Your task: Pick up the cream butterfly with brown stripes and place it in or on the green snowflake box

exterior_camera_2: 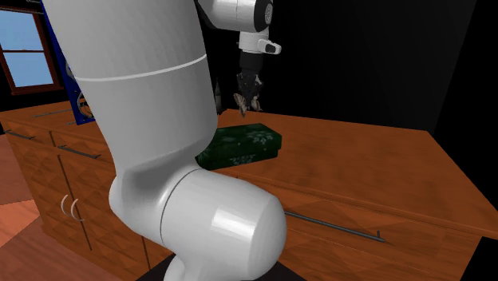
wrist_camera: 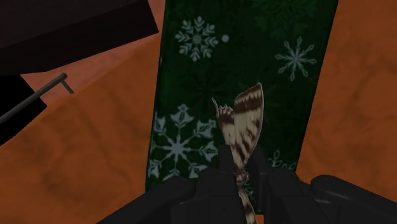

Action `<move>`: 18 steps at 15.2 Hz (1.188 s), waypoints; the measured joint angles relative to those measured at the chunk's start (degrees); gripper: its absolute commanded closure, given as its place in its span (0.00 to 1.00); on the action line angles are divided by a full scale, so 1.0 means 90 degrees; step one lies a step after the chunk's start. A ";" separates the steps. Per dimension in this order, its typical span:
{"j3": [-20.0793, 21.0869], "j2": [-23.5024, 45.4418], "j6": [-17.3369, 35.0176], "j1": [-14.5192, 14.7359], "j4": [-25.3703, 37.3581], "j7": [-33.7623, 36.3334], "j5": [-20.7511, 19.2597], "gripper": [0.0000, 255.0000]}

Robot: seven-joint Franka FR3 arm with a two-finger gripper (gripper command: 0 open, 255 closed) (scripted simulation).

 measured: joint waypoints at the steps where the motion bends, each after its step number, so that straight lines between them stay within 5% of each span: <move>1: 0.0104 0.0001 0.0042 0.0068 -0.0017 0.0164 0.0007 1.00; 18: 0.0350 0.0219 0.1173 0.0217 -0.0866 0.0360 0.0053 1.00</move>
